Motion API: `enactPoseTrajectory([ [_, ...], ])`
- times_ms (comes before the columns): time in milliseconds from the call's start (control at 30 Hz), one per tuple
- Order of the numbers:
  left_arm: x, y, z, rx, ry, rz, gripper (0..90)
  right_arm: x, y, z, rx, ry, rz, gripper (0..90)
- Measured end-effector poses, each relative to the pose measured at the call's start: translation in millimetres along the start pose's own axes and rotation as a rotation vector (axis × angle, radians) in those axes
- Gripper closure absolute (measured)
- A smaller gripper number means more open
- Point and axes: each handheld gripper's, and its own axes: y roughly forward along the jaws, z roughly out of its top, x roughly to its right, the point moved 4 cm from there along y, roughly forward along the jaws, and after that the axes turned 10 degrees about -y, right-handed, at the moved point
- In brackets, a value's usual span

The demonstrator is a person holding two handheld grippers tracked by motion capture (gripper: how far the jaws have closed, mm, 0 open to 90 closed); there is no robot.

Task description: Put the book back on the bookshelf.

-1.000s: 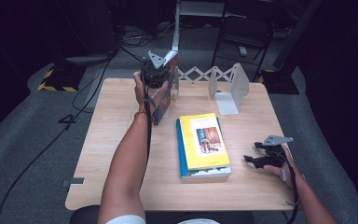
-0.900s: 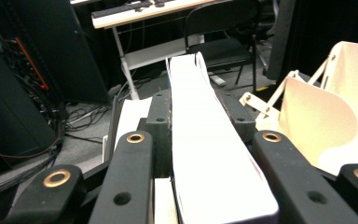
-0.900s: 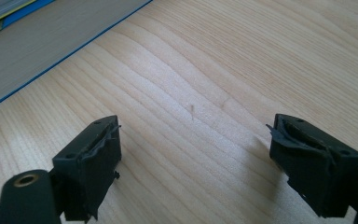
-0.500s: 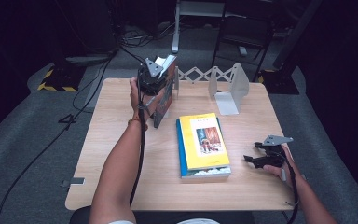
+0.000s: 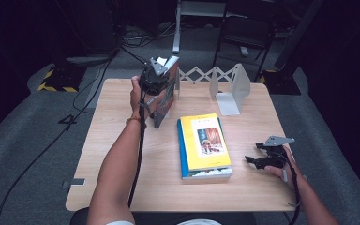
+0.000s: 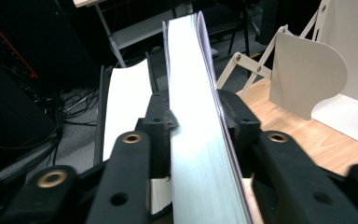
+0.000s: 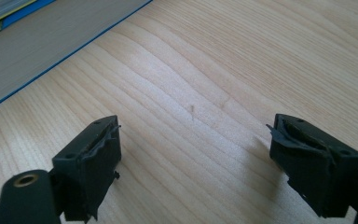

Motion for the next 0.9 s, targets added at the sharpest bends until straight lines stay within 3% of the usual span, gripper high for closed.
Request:
enactPoseTrajectory([
  [233, 0.5, 8.9, 5.3, 0.017, -0.052, 0.017, 72.7, 0.0, 0.1, 0.0, 0.001, 0.0, 0.001, 16.4],
  [400, -0.4, 17.9, 9.6, 0.024, -0.064, 0.062, 72.8, 0.0, 0.1, 0.0, 0.001, 0.001, 0.001, 16.5],
  [733, -2.6, 30.4, 16.8, 0.034, -0.109, 0.102, 72.5, 0.0, 0.0, 0.0, 0.001, 0.0, 0.001, 16.5],
  [900, -1.3, 36.3, 16.1, 0.035, -0.102, 0.122, 72.0, 0.0, 0.0, 0.0, 0.001, -0.001, 0.002, 16.5],
])
